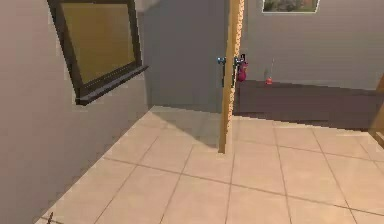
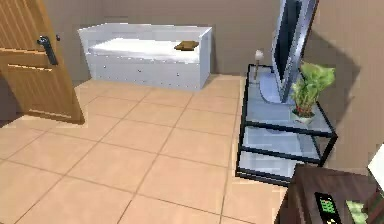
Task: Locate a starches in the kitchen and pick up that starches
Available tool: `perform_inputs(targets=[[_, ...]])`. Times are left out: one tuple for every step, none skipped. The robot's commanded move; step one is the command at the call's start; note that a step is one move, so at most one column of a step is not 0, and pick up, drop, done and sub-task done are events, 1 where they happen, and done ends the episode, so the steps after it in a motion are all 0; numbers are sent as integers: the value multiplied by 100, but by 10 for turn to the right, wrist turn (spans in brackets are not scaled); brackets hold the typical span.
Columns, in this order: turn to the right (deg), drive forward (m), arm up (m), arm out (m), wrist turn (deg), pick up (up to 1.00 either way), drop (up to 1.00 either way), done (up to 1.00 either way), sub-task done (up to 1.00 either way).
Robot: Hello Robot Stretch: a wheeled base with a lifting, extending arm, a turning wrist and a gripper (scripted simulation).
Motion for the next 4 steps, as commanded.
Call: perform_inputs(targets=[[150,0,0,0,0,0,0,0,0],[0,25,0,0,0,0,0,0,0],[240,0,0,0,0,0,0,0,0],[0,100,0,0,0,0,0,0,0]])
